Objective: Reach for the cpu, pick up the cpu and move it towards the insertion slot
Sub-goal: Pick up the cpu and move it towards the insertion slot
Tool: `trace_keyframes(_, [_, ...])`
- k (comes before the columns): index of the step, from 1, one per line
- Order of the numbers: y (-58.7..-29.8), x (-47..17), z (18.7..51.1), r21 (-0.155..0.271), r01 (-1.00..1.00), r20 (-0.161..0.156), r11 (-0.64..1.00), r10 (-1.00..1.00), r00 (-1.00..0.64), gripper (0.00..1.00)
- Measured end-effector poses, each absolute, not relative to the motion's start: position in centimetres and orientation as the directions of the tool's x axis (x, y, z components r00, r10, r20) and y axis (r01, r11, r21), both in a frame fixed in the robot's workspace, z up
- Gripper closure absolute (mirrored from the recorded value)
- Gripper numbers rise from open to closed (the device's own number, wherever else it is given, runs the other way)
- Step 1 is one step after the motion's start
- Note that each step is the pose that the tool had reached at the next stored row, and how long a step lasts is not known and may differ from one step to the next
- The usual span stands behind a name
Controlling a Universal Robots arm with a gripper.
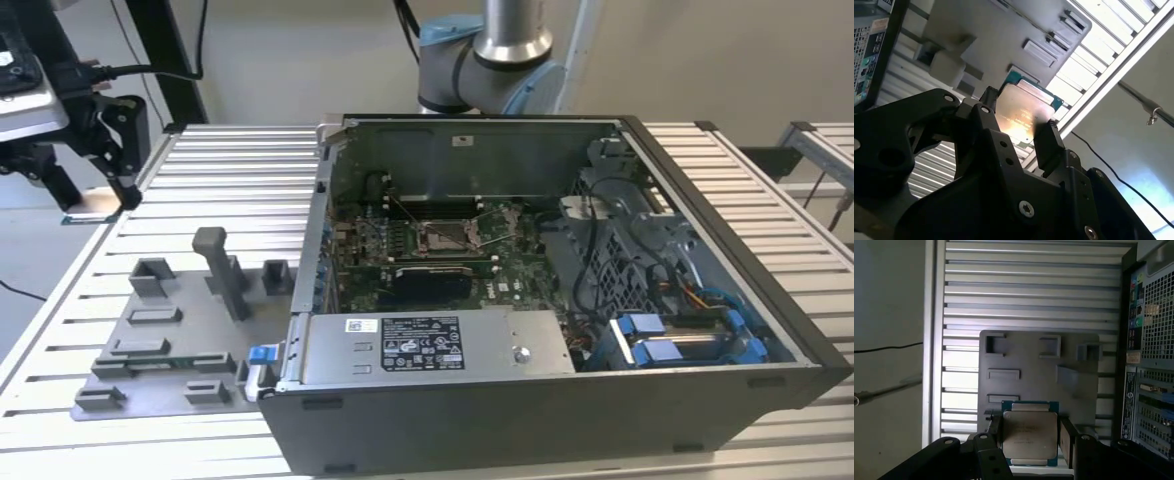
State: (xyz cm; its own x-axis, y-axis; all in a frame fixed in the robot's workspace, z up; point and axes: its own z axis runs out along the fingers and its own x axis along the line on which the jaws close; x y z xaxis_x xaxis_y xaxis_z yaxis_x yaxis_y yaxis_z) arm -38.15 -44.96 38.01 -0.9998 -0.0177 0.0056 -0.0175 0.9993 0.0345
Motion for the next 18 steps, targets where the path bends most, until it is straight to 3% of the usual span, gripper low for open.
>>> trace_keyframes(18, [-45.0, -34.9, 38.0, 0.034, -0.017, 0.006, 0.999, -0.018, -1.000, 1.00])
